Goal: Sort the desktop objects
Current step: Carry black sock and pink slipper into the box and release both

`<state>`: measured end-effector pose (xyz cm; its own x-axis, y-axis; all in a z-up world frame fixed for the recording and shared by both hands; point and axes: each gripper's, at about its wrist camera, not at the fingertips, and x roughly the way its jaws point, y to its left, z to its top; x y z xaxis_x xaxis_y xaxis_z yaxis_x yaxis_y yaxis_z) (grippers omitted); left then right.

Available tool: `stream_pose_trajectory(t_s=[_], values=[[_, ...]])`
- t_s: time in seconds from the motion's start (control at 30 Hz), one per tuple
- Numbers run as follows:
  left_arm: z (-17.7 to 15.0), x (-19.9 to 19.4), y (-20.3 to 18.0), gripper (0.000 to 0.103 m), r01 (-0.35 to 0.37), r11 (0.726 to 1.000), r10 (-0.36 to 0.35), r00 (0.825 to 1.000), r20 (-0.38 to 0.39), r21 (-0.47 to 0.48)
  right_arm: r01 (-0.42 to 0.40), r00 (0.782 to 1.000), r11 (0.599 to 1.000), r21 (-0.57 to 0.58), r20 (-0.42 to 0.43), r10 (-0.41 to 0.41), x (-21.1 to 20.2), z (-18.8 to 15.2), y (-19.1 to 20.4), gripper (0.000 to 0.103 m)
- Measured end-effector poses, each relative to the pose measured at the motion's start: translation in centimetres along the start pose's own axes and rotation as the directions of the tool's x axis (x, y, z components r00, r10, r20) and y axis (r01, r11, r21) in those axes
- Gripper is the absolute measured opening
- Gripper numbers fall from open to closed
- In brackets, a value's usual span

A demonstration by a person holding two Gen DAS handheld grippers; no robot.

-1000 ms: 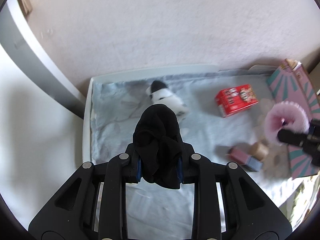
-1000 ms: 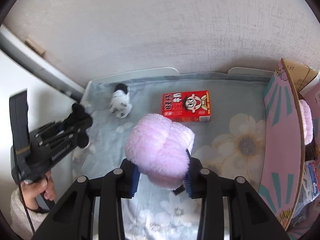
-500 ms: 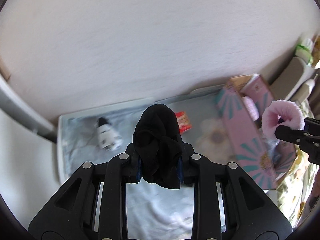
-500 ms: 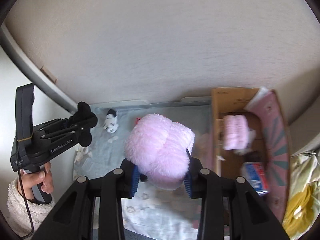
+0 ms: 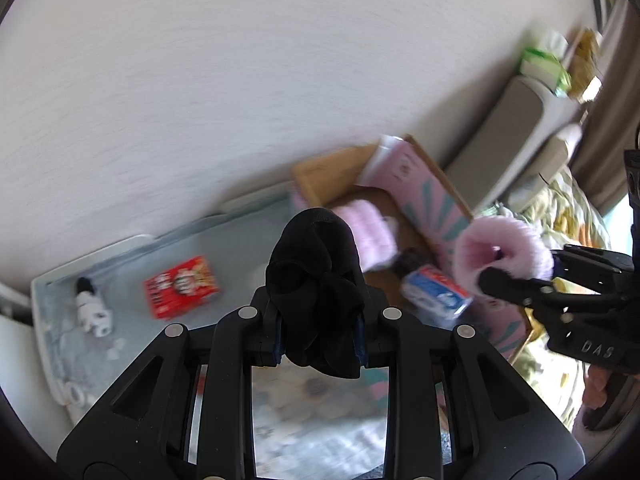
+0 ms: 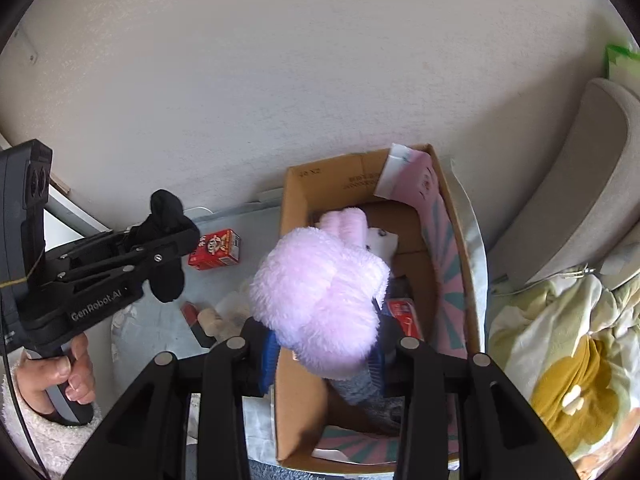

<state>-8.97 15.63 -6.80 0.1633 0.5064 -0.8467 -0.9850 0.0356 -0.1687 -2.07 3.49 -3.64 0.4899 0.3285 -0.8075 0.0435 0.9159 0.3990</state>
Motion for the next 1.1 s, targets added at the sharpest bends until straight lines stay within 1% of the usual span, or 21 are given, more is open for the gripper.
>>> stream_pose_trajectory(t_s=[0.13, 0.27, 0.4, 0.6, 0.7, 0.73, 0.77, 0.8, 0.83, 0.87, 0.9, 0.93, 1.0, 1.03, 1.1], values=[[0.7, 2.4, -3.5, 0.023, 0.024, 0.999, -0.023, 0.999, -0.034, 0.040, 0.008, 1.000, 1.000, 0.004, -0.025, -0.008, 0.5, 0.0, -2.1, 0.034], [1.3, 4.8, -5.8, 0.023, 0.016, 0.998, -0.012, 0.998, -0.067, 0.057, -0.012, 0.999, 1.000, 0.009, -0.035, 0.013, 1.0, 0.5, -3.6, 0.034], [1.4, 6.1, -6.9, 0.023, 0.015, 0.999, -0.012, 0.997, -0.076, 0.047, -0.033, 0.998, 0.999, -0.015, -0.047, 0.032, 1.5, 1.4, -4.8, 0.034], [1.0, 7.7, -7.7, 0.022, -0.012, 1.000, 0.014, 0.995, -0.097, 0.021, -0.072, 0.994, 0.997, -0.038, -0.086, 0.068, 3.0, 2.8, -6.1, 0.034], [0.8, 8.2, -7.8, 0.023, -0.004, 1.000, 0.005, 0.995, -0.098, 0.012, -0.077, 0.992, 0.995, -0.059, -0.108, 0.070, 4.0, 3.4, -6.5, 0.035], [0.8, 8.3, -7.9, 0.026, 0.000, 1.000, 0.001, 0.995, -0.096, 0.011, -0.071, 0.992, 0.995, -0.066, -0.108, 0.063, 4.3, 3.6, -6.5, 0.040], [0.7, 8.3, -8.1, 0.034, 0.004, 1.000, -0.004, 0.995, -0.099, 0.007, -0.066, 0.993, 0.995, -0.072, -0.104, 0.059, 4.5, 3.8, -6.5, 0.046], [0.7, 8.4, -8.2, 0.042, 0.001, 1.000, -0.001, 0.995, -0.101, 0.001, -0.079, 0.991, 0.994, -0.075, -0.111, 0.071, 4.7, 4.1, -6.6, 0.048], [0.7, 8.4, -8.2, 0.073, -0.014, 1.000, 0.013, 0.995, -0.103, -0.010, -0.095, 0.989, 0.993, -0.074, -0.121, 0.086, 4.8, 4.3, -6.7, 0.052], [0.6, 8.4, -8.1, 0.101, -0.034, 0.999, 0.032, 0.994, -0.100, -0.016, -0.111, 0.987, 0.991, -0.070, -0.128, 0.101, 5.0, 4.6, -6.8, 0.058], [0.5, 8.1, -8.1, 0.102, -0.058, 0.998, 0.057, 0.995, -0.083, -0.019, -0.120, 0.986, 0.990, -0.069, -0.125, 0.111, 4.9, 4.8, -6.8, 0.061], [0.4, 7.5, -8.1, 0.102, -0.067, 0.998, 0.066, 0.996, -0.058, -0.021, -0.123, 0.987, 0.990, -0.073, -0.116, 0.114, 4.7, 5.0, -6.8, 0.064], [0.4, 6.7, -7.9, 0.102, -0.075, 0.997, 0.074, 0.996, -0.045, -0.029, -0.110, 0.990, 0.990, -0.084, -0.093, 0.102, 4.2, 5.4, -6.9, 0.069], [0.4, 6.4, -7.8, 0.102, -0.087, 0.996, 0.085, 0.995, -0.042, -0.032, -0.099, 0.992, 0.991, -0.088, -0.090, 0.091, 4.0, 5.5, -6.9, 0.074], [0.4, 5.9, -7.4, 0.102, -0.115, 0.993, 0.114, 0.993, -0.039, -0.036, -0.085, 0.993, 0.991, -0.098, -0.094, 0.076, 3.7, 5.7, -6.8, 0.076]])
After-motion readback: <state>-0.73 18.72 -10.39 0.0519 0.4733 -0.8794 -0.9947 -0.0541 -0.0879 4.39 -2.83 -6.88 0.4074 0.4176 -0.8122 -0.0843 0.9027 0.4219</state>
